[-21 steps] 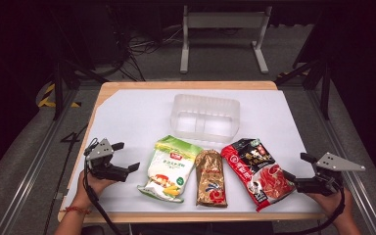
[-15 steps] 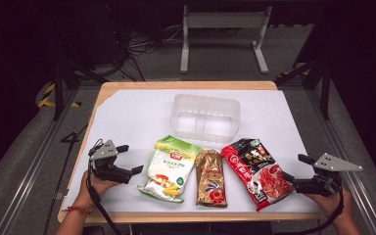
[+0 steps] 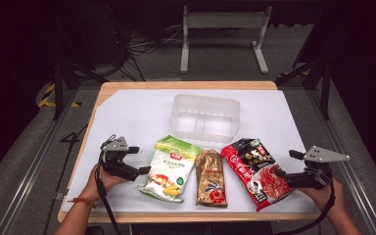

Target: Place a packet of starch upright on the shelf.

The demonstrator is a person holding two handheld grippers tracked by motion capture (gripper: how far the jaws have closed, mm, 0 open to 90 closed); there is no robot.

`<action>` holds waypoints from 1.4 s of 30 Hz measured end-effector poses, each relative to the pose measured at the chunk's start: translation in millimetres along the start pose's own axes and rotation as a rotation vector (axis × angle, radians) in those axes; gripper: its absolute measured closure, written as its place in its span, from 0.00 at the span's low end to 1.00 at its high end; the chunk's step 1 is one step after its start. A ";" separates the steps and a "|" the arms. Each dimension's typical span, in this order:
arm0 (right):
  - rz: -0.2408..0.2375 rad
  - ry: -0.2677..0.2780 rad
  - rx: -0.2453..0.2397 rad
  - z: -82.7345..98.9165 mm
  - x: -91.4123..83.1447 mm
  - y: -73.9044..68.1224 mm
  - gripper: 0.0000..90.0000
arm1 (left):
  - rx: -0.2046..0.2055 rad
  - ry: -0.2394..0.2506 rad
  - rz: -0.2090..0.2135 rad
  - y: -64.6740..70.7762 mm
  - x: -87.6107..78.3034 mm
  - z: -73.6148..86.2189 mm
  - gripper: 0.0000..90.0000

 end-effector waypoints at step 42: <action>-0.095 0.041 0.052 4.5 10.2 -5.8 0.13 | -0.020 -0.066 0.232 4.3 64.2 -38.1 0.99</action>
Point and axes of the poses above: each handheld gripper's, and its own axes: x roughly forward along the jaws, z roughly out of its underside, y roughly to its right, the point moved 7 cm from there along x, roughly forward along the jaws, and after that the axes turned 7 degrees about x, right-handed, at the moved point
